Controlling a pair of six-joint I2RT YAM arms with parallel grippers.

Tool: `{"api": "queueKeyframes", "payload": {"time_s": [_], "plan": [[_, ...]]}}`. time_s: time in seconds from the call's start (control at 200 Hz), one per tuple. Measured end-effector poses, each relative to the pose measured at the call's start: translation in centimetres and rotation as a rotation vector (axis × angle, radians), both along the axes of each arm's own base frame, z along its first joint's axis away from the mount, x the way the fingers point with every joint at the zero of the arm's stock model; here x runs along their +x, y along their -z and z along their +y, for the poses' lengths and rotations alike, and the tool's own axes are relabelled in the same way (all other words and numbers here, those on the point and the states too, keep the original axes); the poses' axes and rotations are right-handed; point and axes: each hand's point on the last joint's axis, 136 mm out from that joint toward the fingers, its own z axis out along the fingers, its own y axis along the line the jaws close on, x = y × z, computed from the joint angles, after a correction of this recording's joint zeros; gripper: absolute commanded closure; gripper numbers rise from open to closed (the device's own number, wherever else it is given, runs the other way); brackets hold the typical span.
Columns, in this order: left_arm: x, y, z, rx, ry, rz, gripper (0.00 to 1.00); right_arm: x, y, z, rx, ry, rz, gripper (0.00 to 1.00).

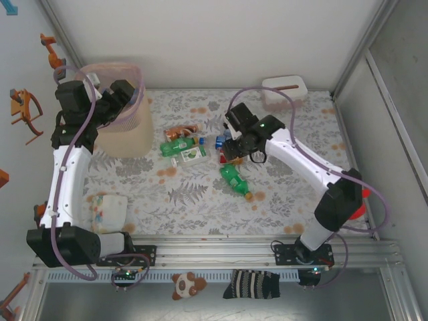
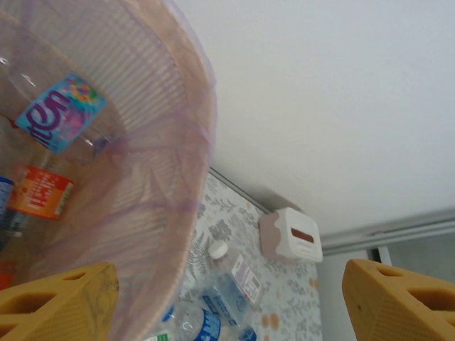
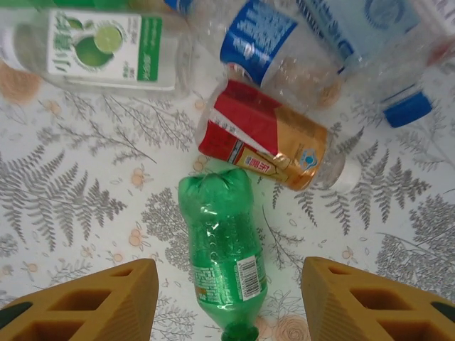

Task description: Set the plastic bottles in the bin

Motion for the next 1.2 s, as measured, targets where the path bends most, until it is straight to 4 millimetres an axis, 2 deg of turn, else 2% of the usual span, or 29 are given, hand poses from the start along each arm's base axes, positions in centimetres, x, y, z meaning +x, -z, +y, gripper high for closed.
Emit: {"api": "queueKeyframes", "payload": {"time_s": [0.14,0.325,0.656,0.911,1.202], "plan": [[-1.0,-0.6,-0.5,-0.004,0.035,-0.024,0.19,-1.4,3.8,-0.2,-0.059,-0.021,0.089,0.45],[-1.8,-0.2,-0.8,-0.01,0.05,-0.019,0.19,-3.4,7.2,-1.1,-0.123,-0.037,0.171,0.44],[-2.0,0.4,-1.1,-0.016,0.064,0.002,0.19,-8.4,13.0,-5.5,-0.237,-0.002,0.316,0.44],[-2.1,0.5,-1.5,-0.02,0.082,0.005,0.19,-10.0,15.7,-6.5,-0.246,0.02,0.343,0.48],[-1.9,0.9,-1.8,-0.025,0.095,0.019,0.19,-9.9,16.1,-5.2,-0.216,-0.001,0.305,0.62]]}}
